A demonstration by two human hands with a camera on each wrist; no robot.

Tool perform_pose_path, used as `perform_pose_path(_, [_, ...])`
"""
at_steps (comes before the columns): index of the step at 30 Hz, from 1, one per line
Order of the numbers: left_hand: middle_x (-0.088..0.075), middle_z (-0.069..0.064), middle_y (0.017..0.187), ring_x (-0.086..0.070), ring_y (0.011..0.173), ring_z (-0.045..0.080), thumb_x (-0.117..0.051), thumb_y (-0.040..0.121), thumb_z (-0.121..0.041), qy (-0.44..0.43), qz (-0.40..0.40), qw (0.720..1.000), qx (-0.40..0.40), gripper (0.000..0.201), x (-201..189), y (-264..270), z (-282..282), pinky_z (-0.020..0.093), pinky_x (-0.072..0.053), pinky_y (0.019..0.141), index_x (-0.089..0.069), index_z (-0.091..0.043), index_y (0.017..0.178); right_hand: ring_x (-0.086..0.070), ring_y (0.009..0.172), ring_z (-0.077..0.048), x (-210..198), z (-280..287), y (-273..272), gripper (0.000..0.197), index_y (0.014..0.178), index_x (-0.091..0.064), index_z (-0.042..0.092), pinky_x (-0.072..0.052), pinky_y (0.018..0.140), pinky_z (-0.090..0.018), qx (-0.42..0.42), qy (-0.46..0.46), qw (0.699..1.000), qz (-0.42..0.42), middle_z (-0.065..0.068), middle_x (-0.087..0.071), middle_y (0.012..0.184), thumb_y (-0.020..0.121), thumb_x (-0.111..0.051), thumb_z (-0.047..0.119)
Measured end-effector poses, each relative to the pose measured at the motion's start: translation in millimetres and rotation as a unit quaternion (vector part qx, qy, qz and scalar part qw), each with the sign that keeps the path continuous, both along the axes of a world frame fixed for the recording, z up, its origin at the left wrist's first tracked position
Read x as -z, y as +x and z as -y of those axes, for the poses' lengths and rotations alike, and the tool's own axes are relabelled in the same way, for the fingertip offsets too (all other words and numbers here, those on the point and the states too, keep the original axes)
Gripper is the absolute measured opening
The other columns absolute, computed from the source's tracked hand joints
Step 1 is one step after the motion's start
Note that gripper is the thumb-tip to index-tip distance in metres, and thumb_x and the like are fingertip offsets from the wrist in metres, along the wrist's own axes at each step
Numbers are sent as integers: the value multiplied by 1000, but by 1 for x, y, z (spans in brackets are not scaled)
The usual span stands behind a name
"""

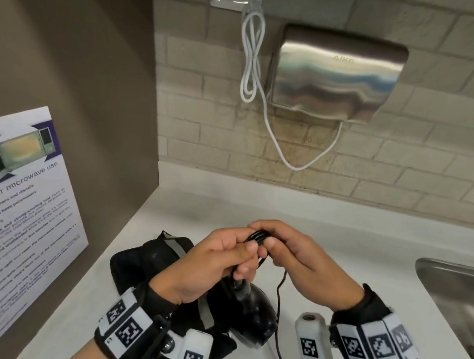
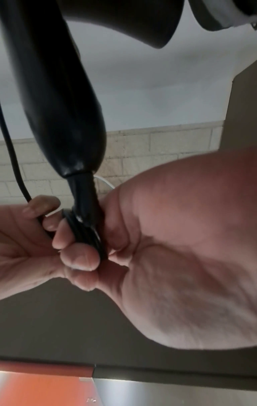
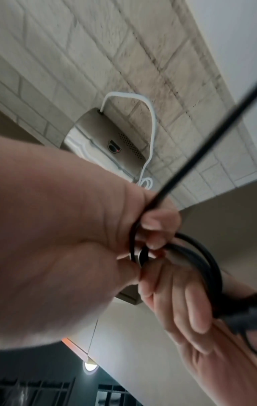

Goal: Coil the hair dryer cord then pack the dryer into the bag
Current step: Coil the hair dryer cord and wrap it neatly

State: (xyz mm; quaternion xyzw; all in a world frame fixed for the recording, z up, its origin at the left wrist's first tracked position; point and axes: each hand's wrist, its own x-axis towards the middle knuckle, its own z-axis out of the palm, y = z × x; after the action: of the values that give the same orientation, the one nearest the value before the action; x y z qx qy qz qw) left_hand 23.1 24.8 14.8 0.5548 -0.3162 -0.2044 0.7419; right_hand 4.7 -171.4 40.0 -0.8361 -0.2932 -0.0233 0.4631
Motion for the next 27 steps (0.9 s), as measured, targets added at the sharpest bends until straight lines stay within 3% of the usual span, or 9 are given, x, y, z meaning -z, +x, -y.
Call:
perform_pose_path(4, [-42,-4,61,-37,57,13,-50,97,-27,-17,-35,999,13,23,0,3,-1,29,-42,68,-63,-8,94,-52,70,2,1,1,-1,26,113,-61,14,-42,66,-17,11,32,997,-74,16,-62,84,100,-40,22])
perform_pose_path(10, [-41,-2,60,-43,55,13,-43,101,-22,-27,-57,998,20,25,-1,2,4,27,-47,70,-61,-6,92,-50,66,-2,4,1,-7,23,102,-61,17,-41,63,-16,38,10,999,-17,11,-59,80,100,-40,24])
perform_pose_path(14, [-38,12,65,-49,63,12,-42,101,-25,16,2,999,-29,28,-1,4,4,24,-43,74,-59,-6,90,-50,66,-4,10,-3,-11,17,97,-57,20,-44,62,-20,74,18,997,12,14,-60,78,100,-41,26])
perform_pose_path(17, [-45,2,66,-41,67,13,-44,101,-32,56,60,994,-69,31,1,3,4,25,-36,70,-58,-9,87,-45,62,-5,12,-5,-12,16,92,-54,26,-45,59,-30,94,27,995,25,12,-54,74,101,-41,28])
perform_pose_path(21, [-54,-2,78,-49,82,16,-49,96,-40,76,87,987,-107,38,13,0,5,34,-39,84,-56,-3,94,-46,61,-8,14,-9,-12,19,89,-54,21,-48,61,-40,134,63,989,13,6,-52,72,101,-41,28])
perform_pose_path(24, [-55,4,89,-50,85,19,-53,95,-40,64,105,982,-144,27,24,-8,13,37,-43,81,-58,-19,111,-45,60,-8,18,-16,-11,25,84,-52,16,-46,58,-29,149,126,981,0,8,-50,71,102,-40,28])
perform_pose_path(27, [-56,7,92,-50,79,24,-46,97,-45,55,138,968,-201,27,30,-17,24,32,-47,76,-54,-34,120,-42,56,-6,23,-24,-12,31,84,-52,7,-42,56,-28,161,226,959,-52,2,-48,71,100,-42,31])
